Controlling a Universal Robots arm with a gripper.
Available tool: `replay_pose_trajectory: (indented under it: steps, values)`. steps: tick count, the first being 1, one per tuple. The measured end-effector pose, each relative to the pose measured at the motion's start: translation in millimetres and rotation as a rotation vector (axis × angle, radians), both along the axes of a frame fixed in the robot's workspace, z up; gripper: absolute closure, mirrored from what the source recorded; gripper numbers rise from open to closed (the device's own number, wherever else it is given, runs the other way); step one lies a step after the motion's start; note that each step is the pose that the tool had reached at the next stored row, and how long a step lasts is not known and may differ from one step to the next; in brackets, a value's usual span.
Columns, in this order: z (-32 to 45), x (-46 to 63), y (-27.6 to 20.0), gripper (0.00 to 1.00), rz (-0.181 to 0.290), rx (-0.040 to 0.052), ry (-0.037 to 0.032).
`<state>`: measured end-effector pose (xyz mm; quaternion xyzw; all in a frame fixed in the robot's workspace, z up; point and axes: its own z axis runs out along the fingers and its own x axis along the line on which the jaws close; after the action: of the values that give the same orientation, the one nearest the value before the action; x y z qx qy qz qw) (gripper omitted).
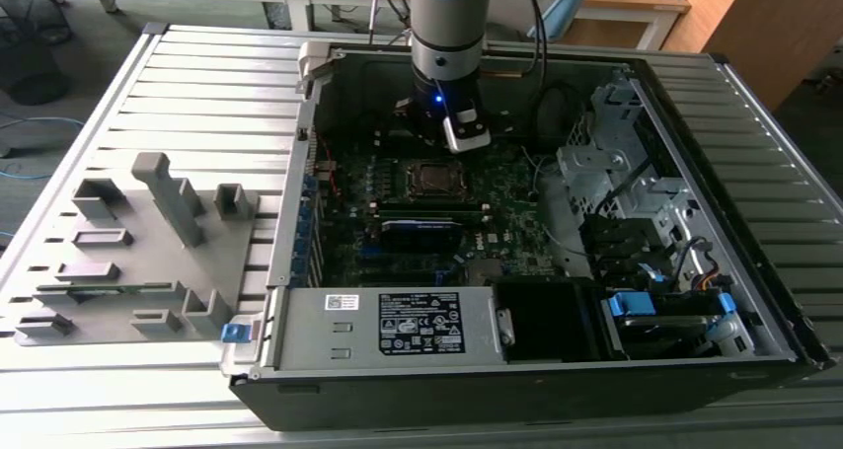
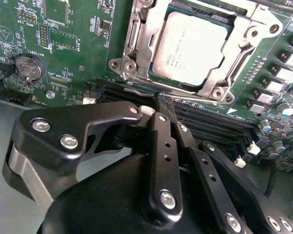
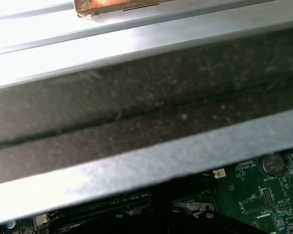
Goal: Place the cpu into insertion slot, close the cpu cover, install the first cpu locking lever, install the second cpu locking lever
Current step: 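Install the first cpu locking lever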
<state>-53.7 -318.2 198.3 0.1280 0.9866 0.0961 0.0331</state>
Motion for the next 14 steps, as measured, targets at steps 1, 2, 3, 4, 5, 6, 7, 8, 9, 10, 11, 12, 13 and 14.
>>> replay_pose_trajectory:
  steps: [1,2,3,4,5,6,7,8,9,10,11,12,13,14]
  values:
    - [0.0,-0.2,0.2,0.90,0.000,-0.0001,0.0000]
    - [0.0,-0.4,0.6,0.90,0.000,-0.0002,0.0000]
    - [0.1,-0.6,1.0,0.90,0.000,-0.0003,0.0000]
    - [0.1,-0.7,1.1,0.90,0.000,-0.0002,-0.0001]
    - [0.1,-0.7,1.1,0.90,0.000,-0.0002,-0.0001]
    - [0.1,-0.7,1.1,0.90,0.000,-0.0001,-0.0001]
    - [0.1,-0.7,1.1,0.90,-0.001,-0.0001,0.0000]
    - [0.0,-0.7,1.2,0.90,-0.002,-0.0001,-0.0001]
    - [0.0,-0.7,1.2,0.90,-0.003,-0.0004,-0.0002]
    - [-0.1,-0.7,1.2,0.90,-0.005,-0.0011,-0.0004]
    - [-0.1,-0.7,1.1,0.90,-0.006,-0.0024,-0.0008]
    - [-0.1,-0.7,1.0,0.90,-0.007,-0.0042,-0.0015]
    - [-0.2,-0.7,0.8,0.90,-0.008,-0.0058,-0.0023]
    - [-0.3,-0.7,0.5,0.90,-0.009,-0.0071,-0.0033]
